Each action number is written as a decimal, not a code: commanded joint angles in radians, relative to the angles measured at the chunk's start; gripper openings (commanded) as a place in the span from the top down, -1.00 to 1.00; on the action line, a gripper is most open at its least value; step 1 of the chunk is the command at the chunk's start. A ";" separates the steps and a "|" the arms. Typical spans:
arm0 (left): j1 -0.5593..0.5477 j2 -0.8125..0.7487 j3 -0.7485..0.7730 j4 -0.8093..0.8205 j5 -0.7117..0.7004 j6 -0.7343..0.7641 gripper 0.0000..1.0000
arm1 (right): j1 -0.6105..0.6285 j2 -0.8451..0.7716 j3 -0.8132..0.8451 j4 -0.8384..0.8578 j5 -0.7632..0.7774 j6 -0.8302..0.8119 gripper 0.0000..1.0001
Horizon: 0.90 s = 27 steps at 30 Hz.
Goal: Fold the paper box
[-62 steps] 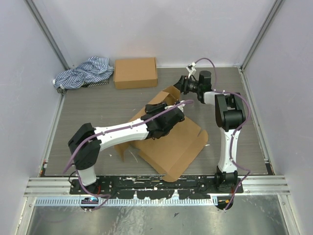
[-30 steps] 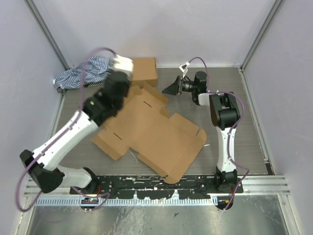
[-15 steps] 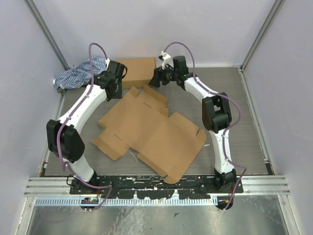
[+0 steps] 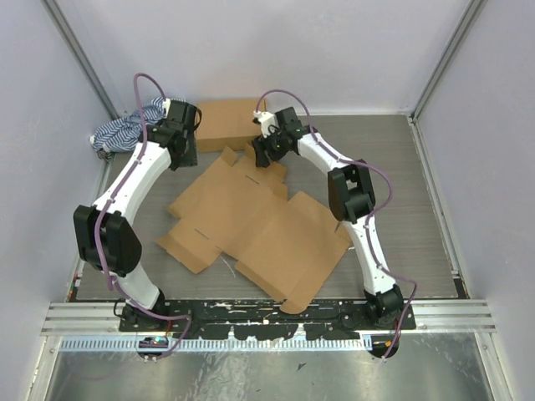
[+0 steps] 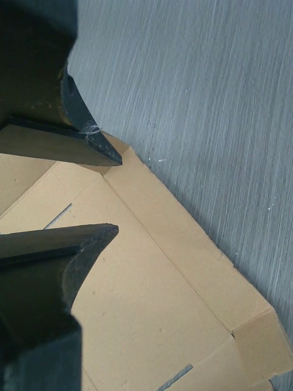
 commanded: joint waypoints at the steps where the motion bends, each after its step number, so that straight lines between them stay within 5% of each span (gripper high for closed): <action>1: 0.014 -0.012 0.003 -0.008 0.027 0.000 0.00 | 0.029 -0.016 0.072 -0.048 0.022 -0.056 -0.42; 8: 0.021 0.007 -0.007 -0.019 0.041 0.008 0.01 | 0.067 0.023 0.128 -0.059 0.052 -0.077 -0.09; 12: 0.027 0.008 -0.021 -0.016 0.039 0.015 0.01 | 0.082 0.040 0.133 -0.033 0.135 -0.055 0.54; 16: 0.032 -0.004 -0.023 -0.005 0.042 0.028 0.01 | 0.078 -0.007 0.031 0.064 0.189 -0.018 0.94; 27: 0.061 -0.168 -0.142 0.255 0.105 0.025 -0.04 | -0.115 -0.435 -0.639 0.732 -0.097 0.325 0.97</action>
